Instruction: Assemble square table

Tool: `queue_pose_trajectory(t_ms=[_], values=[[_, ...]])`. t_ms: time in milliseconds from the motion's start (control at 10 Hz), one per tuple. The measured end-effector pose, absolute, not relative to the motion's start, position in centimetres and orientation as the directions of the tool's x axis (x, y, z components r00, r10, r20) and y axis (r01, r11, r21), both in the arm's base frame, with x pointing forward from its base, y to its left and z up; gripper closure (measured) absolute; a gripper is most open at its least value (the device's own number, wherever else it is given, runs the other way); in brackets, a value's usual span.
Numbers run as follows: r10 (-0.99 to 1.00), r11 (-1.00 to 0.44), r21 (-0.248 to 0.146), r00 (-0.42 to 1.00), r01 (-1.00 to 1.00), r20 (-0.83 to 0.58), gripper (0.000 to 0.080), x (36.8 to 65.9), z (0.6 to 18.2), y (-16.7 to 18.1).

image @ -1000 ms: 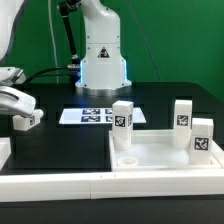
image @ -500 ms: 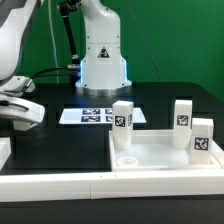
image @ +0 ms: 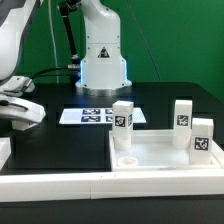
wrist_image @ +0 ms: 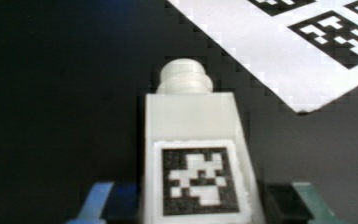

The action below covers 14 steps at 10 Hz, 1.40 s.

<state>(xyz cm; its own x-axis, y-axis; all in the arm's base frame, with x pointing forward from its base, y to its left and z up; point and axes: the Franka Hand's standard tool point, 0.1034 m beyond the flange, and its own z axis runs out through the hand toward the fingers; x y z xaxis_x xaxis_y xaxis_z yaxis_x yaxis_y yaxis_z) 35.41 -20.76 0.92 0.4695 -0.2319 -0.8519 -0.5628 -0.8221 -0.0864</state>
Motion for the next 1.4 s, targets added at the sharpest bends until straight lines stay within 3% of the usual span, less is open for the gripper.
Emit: queue_pose_trajectory(t_ms=[400, 500, 700, 800, 900, 1000, 1200, 1300, 1400], values=[[-0.232, -0.821, -0.086, 0.469, -0.564, -0.852, 0.0511, 35.4, 0.9, -20.8], [-0.222, -0.827, -0.086, 0.463, -0.556, -0.858, 0.0511, 35.7, 1.7, -20.7], [-0.181, -0.865, -0.115, 0.519, -0.488, -0.835, 0.0510, 39.5, 7.0, -19.5], [-0.195, -0.865, -0.104, 0.521, -0.491, -0.831, 0.0510, 40.4, 8.8, -18.7], [-0.224, -0.860, -0.088, 0.527, -0.503, -0.820, 0.0509, 40.6, 9.2, -18.6], [-0.247, -0.855, -0.075, 0.530, -0.513, -0.811, 0.0509, 39.6, 7.8, -19.3], [-0.286, -0.866, -0.073, 0.609, -0.495, -0.740, 0.0509, 40.6, 7.5, -19.7], [-0.307, -0.872, -0.075, 0.660, -0.483, -0.686, 0.0509, 41.1, 7.6, -19.6], [-0.314, -0.882, -0.072, 0.697, -0.465, -0.644, 0.0509, 42.5, 9.0, -18.7]])
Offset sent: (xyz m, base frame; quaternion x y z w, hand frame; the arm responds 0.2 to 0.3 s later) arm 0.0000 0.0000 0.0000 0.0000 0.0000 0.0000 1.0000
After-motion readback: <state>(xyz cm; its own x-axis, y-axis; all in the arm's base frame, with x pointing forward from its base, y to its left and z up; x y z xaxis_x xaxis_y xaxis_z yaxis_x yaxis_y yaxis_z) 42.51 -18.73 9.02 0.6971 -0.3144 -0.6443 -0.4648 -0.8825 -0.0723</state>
